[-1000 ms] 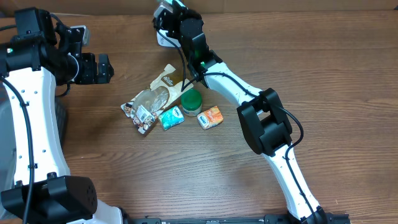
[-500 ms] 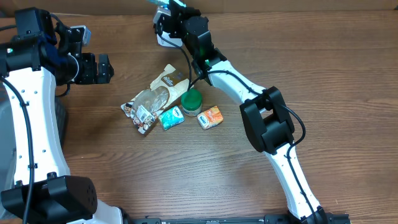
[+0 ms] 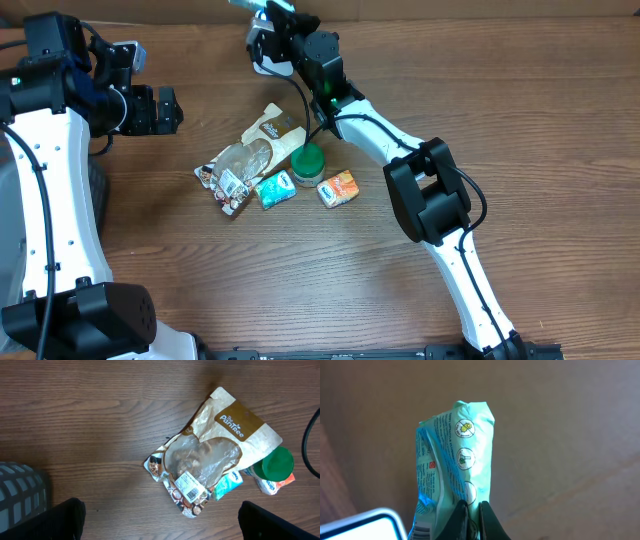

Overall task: Scan the item barcode
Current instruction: 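Carry the mint-green pack with the right gripper to the scanner, then move the pack away from the scanner and set it down right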

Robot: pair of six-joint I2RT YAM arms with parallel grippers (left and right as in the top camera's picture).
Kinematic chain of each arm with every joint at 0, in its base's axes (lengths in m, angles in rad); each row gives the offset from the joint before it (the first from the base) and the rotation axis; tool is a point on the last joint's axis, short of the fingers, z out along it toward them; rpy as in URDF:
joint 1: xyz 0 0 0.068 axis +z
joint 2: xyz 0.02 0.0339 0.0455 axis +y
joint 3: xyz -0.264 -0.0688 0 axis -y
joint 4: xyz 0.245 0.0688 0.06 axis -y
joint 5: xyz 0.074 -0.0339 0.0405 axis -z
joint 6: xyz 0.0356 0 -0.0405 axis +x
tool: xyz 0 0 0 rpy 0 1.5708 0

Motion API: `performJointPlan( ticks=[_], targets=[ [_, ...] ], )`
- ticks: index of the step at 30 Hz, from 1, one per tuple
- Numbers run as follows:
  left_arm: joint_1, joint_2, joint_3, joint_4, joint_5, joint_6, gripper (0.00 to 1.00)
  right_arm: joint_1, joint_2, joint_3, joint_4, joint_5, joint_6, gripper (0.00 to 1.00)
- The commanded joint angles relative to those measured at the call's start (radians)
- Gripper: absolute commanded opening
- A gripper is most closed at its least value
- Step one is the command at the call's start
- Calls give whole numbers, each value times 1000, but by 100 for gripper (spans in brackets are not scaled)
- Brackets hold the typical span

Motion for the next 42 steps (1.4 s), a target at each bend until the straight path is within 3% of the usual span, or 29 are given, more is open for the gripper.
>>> performJointPlan(
  ticks=[1, 7, 10, 12, 14, 18, 21, 25, 26, 29, 31, 42],
  targets=[
    [-6, -11, 19, 2, 8, 23, 100, -4, -56, 18, -1, -13, 138, 4],
    [-6, -11, 19, 2, 8, 22, 100, 0, -192, 18, -113, -12, 341, 4],
    [-6, -11, 19, 2, 8, 23, 100, 0, -303, 18, -270, -13, 521, 4],
    [-6, -11, 19, 2, 8, 23, 100, 0, -433, 18, -499, -55, 721, 4],
    [-6, -11, 19, 1, 8, 22, 100, -3, -608, 18, -848, -97, 991, 4],
    [-6, -11, 19, 2, 8, 23, 100, -20, -774, 18, -1223, -95, 1169, 4],
    [-6, -11, 19, 2, 8, 23, 100, -39, -826, 18, -1378, -94, 1244, 4],
    [-6, -11, 19, 2, 8, 23, 100, -66, -810, 10, -1456, -95, 1346, 4],
    [-6, -11, 19, 1, 8, 23, 100, -70, -796, 6, -1460, -97, 1367, 9],
    [-6, -11, 19, 2, 8, 22, 100, -72, -726, 0, -1440, -131, 1394, 35],
    [-6, -11, 19, 2, 8, 22, 100, -72, -641, 0, -1393, -167, 1455, 45],
    [-6, -11, 19, 1, 8, 22, 100, -74, -334, 0, -1269, -229, 1800, 47]
  ],
)
